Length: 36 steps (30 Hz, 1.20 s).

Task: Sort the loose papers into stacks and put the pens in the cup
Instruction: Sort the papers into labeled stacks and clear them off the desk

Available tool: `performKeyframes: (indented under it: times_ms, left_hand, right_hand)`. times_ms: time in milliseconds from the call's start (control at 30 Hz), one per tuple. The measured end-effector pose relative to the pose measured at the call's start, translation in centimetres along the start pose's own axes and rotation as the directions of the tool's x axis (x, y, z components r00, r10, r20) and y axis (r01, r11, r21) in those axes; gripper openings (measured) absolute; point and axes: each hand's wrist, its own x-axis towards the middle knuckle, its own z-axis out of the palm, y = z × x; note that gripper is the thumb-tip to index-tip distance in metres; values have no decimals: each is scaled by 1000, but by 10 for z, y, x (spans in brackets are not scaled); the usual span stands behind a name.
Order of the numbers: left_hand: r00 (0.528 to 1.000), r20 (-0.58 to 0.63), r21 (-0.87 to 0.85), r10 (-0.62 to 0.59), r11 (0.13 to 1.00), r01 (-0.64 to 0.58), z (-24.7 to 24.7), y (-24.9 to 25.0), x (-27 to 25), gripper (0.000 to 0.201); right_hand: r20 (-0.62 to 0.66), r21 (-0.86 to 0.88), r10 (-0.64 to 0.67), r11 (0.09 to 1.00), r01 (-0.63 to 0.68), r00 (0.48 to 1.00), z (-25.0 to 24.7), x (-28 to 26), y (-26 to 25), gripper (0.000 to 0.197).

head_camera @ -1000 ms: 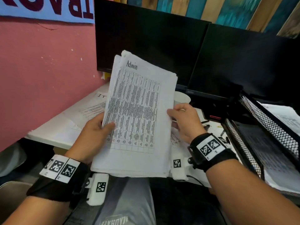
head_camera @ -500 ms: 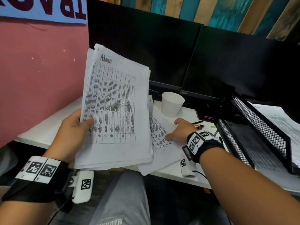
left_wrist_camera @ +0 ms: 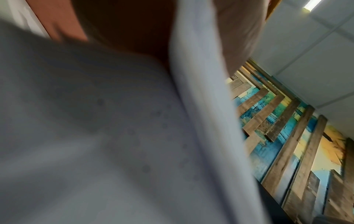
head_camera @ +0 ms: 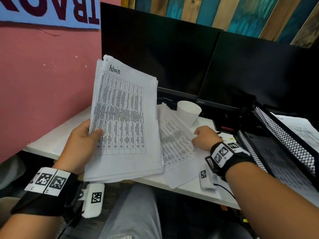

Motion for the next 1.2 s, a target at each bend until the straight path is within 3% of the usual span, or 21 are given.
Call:
performKeyframes:
  times_ms: [100,200,300,367,533,667,833,867,933,967,1033,1133,1200]
  left_hand:
    - [1000,-15,2,-19,1000,19,-1,-2,1,33]
    - [999,-28,2,-43,999,43,2,-1,-2,33]
    - [998,-35,4,-50,999,50,7,2,-6,34]
    - [998,-27,11,-48,999,48,12,5,-9,34]
    - [999,29,-18,-38,999,39,26,15,-21,35]
    - [997,66,-103,-39,994,45,39,28,-33,36]
    - [998,42,-214,-42,975,50,53,39,-49,34]
    - [999,19,-202,-34,979,37,53,37,-50,31]
    - [999,46,-63,29,998,-26,50,35,-50,46]
    - [993,100,-20,62,998,-60,49,34,-49,49]
    - [976,190,37,102,993,-111,47,33,-44,34]
    - [969,182,127,170,973,-194,42,31,-37,41]
    - [966,167,156,197,962,-223,39,33,-36,39]
  right_hand:
    - [-112,215,26,977,-1,993,-25,-12,22,14]
    - [-200,452,98,892,3,975,-50,-25,46,20]
    - [-160,731,172,682,0,972,-71,-31,63,19]
    - [-109,830,153,558,5,982,-79,-35,71,19]
    - [-76,898,22,435,58,997,-63,-50,48,19]
    - [-46,904,-44,423,60,998,-25,-64,10,19]
    - [45,934,-14,354,-37,999,26,-75,-21,24]
    - [57,939,-24,342,-45,998,32,-76,-25,25]
    - [47,933,-60,359,-22,997,37,-78,-29,31]
    - [34,923,-91,386,4,995,37,-80,-29,33]
    - [-23,881,-142,465,87,990,32,-82,-31,36]
    - [-215,772,-170,574,274,962,19,-85,-35,39]
    - [-319,728,-181,582,363,930,15,-83,-39,40]
